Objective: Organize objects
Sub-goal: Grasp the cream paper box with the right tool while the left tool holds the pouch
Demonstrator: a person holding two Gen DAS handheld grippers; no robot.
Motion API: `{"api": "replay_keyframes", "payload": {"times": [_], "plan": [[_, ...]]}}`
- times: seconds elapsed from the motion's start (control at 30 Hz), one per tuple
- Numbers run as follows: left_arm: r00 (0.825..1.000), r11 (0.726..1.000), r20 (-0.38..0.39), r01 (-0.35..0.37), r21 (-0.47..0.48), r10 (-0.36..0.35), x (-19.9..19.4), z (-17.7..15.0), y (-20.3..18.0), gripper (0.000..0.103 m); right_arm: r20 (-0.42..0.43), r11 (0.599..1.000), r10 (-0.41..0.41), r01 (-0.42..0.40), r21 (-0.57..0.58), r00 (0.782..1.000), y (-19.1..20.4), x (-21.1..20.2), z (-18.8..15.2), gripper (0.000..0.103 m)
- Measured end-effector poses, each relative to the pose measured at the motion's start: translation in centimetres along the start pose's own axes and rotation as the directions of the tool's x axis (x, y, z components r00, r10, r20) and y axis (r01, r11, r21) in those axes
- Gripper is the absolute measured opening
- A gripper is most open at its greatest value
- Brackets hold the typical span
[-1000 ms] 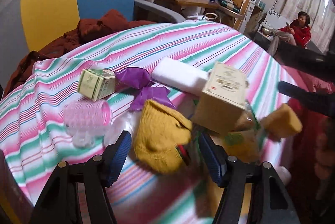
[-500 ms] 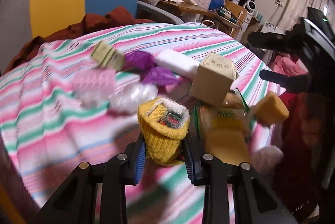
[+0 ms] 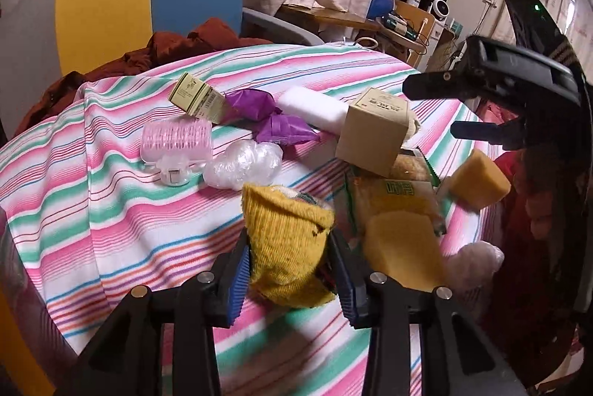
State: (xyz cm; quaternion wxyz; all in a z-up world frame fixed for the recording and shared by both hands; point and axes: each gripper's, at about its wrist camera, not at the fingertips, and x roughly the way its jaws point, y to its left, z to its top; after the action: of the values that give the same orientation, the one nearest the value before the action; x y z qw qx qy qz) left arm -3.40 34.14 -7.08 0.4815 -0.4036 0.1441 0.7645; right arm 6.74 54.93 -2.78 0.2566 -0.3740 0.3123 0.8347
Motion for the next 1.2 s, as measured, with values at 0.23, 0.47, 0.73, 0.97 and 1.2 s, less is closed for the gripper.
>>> {"api": "replay_keyframes", "payload": {"times": [0.23,0.47,0.73,0.97,1.2], "plan": [[1.000,0.999,0.004,0.029,-0.023,-0.029,-0.5,-0.9,0.5,0.033,-0.012,0.997,-0.066,0.067,0.047,0.998,1.1,2.6,2.0,0.103],[1.000,0.998,0.013,0.029,-0.047,-0.028,-1.2,-1.8,0.3,0.033,-0.071,0.992,-0.102,0.107,0.064,0.992,0.8,5.7,2.6,0.103],[1.000,0.997,0.011,0.030,-0.067,-0.029,-2.1,-2.3,0.1,0.033,-0.108,0.997,-0.078,0.076,-0.023,0.991,1.4,5.8,1.9,0.079],[0.999,0.998,0.019,0.038,-0.058,-0.037,-3.2,-2.5,-0.6,0.031,-0.083,0.998,-0.042,0.037,-0.053,0.996,1.6,4.5,1.6,0.059],[0.997,0.996,0.071,0.045,-0.072,-0.040,-5.9,-2.1,-0.7,0.031,-0.058,0.999,0.033,-0.034,-0.020,0.998,1.4,3.4,1.5,0.056]]}}
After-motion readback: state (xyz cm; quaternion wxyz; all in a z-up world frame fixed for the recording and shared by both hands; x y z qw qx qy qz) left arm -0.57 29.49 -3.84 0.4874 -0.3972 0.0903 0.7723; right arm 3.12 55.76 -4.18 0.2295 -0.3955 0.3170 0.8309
